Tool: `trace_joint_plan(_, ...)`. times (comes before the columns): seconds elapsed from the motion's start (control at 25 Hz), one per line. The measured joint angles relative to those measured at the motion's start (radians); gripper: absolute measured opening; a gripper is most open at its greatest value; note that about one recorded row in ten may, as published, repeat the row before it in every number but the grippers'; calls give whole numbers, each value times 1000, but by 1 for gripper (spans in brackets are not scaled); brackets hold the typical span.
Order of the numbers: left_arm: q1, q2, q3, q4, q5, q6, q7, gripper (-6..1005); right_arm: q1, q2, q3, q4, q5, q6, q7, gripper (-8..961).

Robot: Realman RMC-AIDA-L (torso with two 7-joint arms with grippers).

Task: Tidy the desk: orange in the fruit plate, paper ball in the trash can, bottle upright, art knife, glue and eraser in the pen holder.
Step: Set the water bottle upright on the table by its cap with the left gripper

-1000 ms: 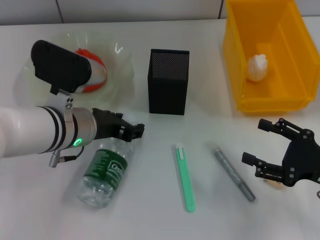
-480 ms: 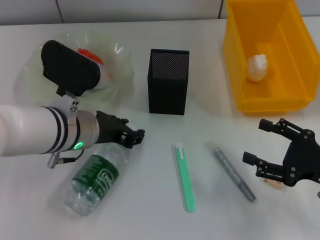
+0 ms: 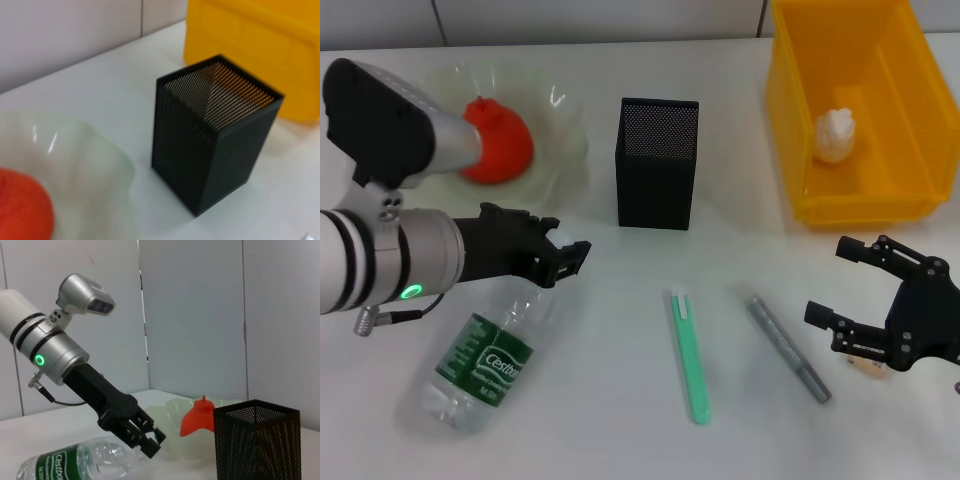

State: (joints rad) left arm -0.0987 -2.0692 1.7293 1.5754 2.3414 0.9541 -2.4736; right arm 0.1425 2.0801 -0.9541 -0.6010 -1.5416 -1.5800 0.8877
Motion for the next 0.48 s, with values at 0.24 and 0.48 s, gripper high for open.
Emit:
trace_joint_plan(0.24,28,0,-83,-6,-188,28,206,440,1,0,0,-3,0,-1,12,853)
trace_joint_plan(0.48,70,0,-224,-75,-442,96,503,434,2,0,0,-6,0,-2,19,853)
